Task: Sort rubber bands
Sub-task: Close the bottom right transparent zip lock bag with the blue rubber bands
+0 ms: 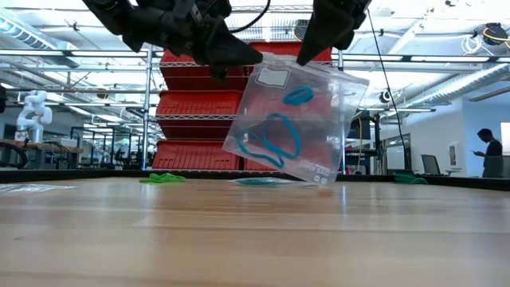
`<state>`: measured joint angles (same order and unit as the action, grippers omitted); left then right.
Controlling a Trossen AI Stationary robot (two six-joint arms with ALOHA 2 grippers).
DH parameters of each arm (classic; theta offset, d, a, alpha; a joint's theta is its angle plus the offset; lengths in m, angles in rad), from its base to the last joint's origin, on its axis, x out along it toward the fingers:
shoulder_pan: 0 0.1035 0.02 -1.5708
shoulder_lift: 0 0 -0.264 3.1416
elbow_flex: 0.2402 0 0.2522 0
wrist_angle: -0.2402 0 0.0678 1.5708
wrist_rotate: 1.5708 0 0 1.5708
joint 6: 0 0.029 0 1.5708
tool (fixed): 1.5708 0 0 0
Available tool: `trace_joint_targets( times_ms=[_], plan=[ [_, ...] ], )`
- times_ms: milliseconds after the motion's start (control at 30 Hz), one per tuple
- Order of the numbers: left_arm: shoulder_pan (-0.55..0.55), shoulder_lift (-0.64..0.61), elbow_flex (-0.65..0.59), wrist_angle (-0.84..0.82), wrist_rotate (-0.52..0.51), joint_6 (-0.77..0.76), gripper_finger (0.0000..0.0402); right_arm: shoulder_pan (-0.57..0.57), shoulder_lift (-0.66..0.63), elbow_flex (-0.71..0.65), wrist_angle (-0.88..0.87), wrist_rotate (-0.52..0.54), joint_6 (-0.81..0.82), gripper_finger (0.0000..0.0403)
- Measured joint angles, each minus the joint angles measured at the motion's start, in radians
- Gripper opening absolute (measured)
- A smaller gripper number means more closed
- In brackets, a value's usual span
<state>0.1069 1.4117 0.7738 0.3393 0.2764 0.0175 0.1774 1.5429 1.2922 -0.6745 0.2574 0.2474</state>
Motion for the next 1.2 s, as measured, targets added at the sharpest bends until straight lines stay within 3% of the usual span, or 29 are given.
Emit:
trace_joint_targets(
  times_ms=[167,500,667,900,1200],
  plan=[
    [-0.024,0.0,0.0,-0.01,-0.029,0.042,0.0002,0.015,0.0,0.015,-0.012,0.0,0.039,0.0017],
    [-0.039,0.0,0.0,-0.015,-0.045,0.076,0.0001,0.0,0.008,0.084,0.065,-0.002,0.043,0.0132],
    [-0.039,0.0,0.0,-0.015,-0.046,0.076,0.0001,-0.031,0.044,0.083,0.072,-0.005,0.024,0.0147],
    [-0.039,0.0,0.0,-0.016,-0.047,0.077,0.0,-0.061,0.099,0.082,0.1,-0.024,-0.021,0.0125],
    [-0.029,0.0,0.0,-0.029,-0.066,0.079,0.0,-0.065,0.103,0.082,0.101,-0.021,-0.048,0.001]
  ],
)
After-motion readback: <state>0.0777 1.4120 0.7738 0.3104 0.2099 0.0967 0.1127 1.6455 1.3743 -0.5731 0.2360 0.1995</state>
